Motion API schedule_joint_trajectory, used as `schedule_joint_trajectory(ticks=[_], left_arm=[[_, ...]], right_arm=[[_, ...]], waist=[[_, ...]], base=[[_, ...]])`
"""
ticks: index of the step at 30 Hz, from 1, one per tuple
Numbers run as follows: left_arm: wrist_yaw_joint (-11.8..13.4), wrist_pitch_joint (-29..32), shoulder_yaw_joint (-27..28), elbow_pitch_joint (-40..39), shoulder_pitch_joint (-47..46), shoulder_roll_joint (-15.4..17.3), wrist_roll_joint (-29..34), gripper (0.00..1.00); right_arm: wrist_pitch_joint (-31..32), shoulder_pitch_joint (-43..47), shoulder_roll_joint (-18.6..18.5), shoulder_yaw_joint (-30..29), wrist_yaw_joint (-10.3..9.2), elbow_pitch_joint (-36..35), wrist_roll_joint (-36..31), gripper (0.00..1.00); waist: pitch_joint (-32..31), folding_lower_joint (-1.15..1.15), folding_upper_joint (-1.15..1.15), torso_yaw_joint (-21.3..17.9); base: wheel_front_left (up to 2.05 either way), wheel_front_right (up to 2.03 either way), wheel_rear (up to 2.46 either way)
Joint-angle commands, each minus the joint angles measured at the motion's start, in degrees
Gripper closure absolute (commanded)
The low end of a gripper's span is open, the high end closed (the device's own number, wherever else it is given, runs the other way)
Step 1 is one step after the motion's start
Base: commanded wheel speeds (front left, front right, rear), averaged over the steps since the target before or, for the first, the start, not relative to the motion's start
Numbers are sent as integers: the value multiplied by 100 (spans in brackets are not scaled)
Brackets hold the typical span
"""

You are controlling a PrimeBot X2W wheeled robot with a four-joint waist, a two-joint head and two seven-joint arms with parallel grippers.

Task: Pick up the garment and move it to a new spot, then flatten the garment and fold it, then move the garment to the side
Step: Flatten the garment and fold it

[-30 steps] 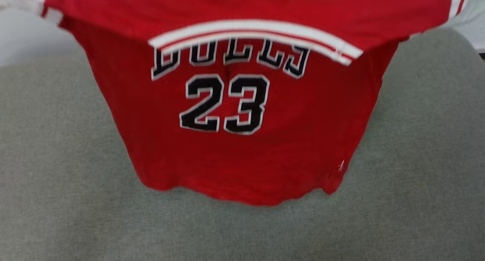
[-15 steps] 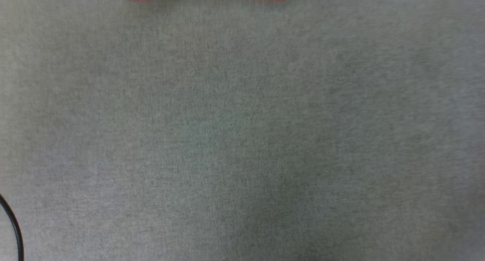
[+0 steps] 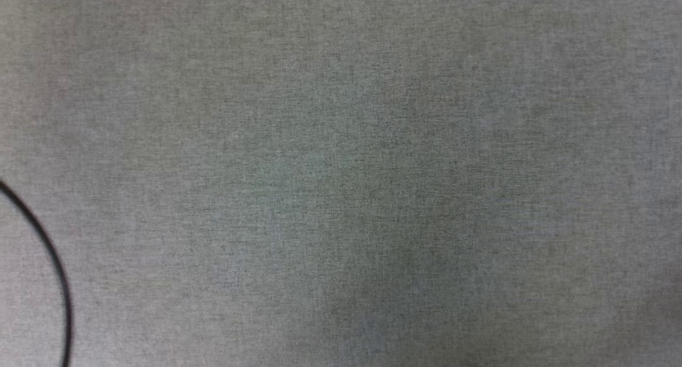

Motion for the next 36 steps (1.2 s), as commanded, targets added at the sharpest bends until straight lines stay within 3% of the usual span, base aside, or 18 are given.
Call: schedule_joint_trajectory(ticks=[1, 9, 20, 25, 36], left_arm=[[-52, -165, -84, 155, 238, -43, 80, 100], [-246, -492, -479, 609, 1825, -230, 203, 100], [-198, -562, -683, 467, 5085, -68, 207, 100], [79, -563, -801, 180, 6339, 166, 330, 100], [376, -211, -863, -856, 8325, 586, 1, 100]], right_arm=[[-151, 207, 50, 10, -10, 181, 63, 100], [-661, 1579, 329, 252, -9, 863, 306, 100], [-36, 3966, -20, 1182, -10, 888, 1260, 100], [334, 4958, -332, 1302, -10, 611, 1798, 100], [920, 6744, -798, 973, -10, -277, 2482, 100]], waist=[[-39, -2, 0, 5], [-624, -2, 0, -24], [-2124, -2, 0, -68], [-2735, -2, 0, -60], [-3475, -2, 0, -112]], base=[[0, 0, 0], [0, 0, 0], [0, 0, 0], [0, 0, 0], [0, 0, 0]])
